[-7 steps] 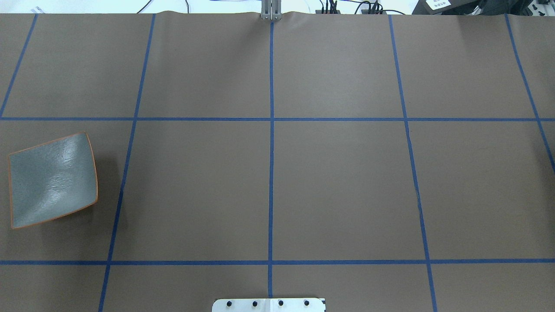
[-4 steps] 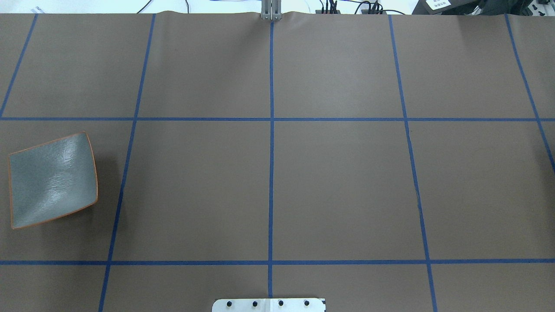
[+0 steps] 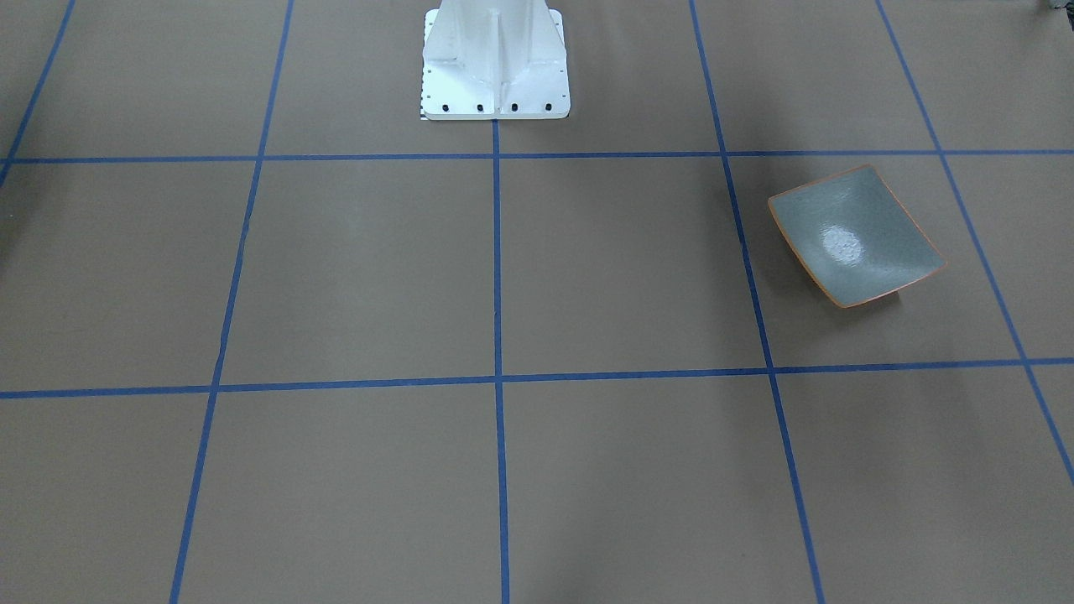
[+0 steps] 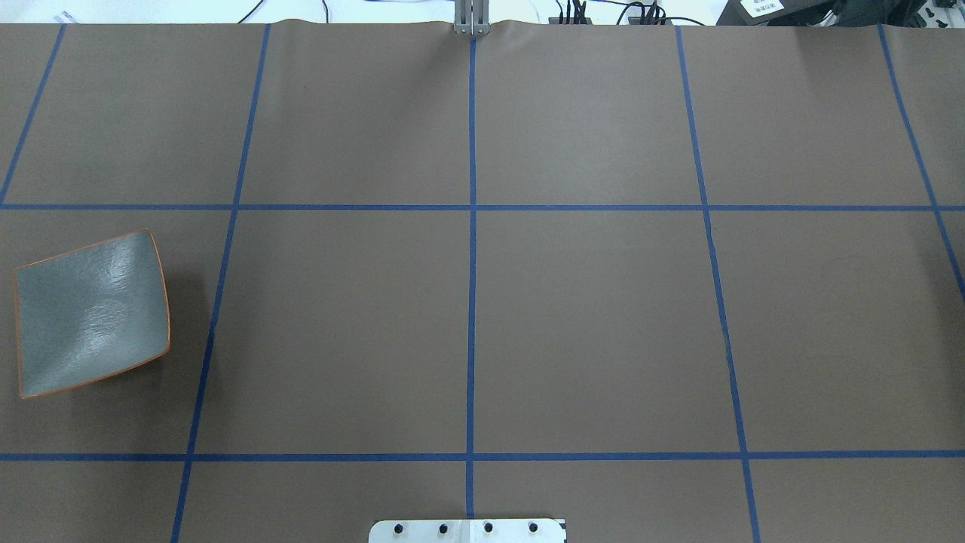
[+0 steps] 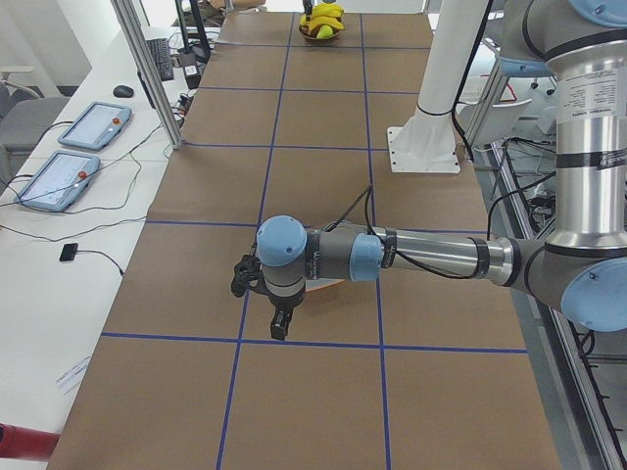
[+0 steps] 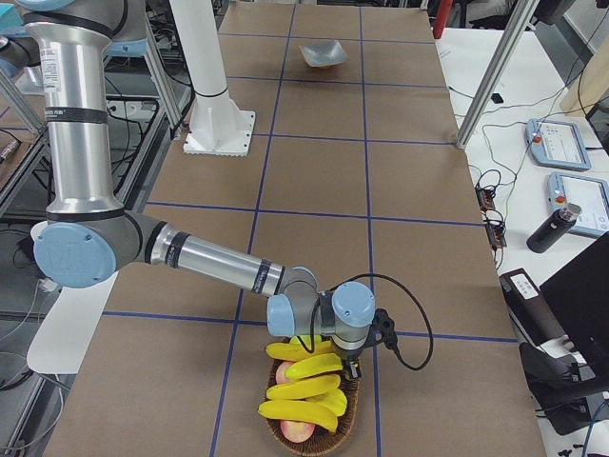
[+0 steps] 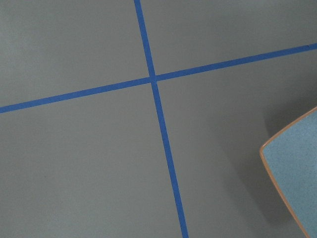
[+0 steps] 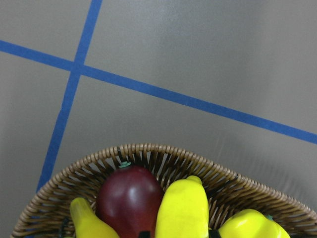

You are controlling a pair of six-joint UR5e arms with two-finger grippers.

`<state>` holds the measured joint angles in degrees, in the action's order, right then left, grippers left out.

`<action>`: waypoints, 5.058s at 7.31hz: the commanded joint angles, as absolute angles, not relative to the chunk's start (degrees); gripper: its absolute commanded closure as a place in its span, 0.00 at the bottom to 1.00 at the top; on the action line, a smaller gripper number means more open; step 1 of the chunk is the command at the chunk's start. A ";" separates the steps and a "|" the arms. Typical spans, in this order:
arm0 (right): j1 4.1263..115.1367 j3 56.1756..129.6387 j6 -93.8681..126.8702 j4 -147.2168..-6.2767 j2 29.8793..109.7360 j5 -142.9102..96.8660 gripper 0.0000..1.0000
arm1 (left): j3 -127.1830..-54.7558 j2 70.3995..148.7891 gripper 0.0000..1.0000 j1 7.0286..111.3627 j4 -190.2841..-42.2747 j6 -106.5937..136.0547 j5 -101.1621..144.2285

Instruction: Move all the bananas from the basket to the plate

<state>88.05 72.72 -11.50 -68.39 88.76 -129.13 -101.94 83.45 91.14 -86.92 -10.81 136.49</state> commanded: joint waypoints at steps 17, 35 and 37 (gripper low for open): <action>73.06 101.22 60.32 -77.70 69.09 -129.99 1.00 | -99.75 107.18 0.01 69.03 -128.67 36.84 136.50; 39.90 116.46 92.29 -61.08 59.94 -109.95 1.00 | -103.62 127.88 0.56 37.97 -134.56 68.03 130.08; 39.90 116.11 91.50 -61.08 59.85 -110.04 0.78 | -103.71 127.79 1.00 37.97 -135.61 68.03 130.08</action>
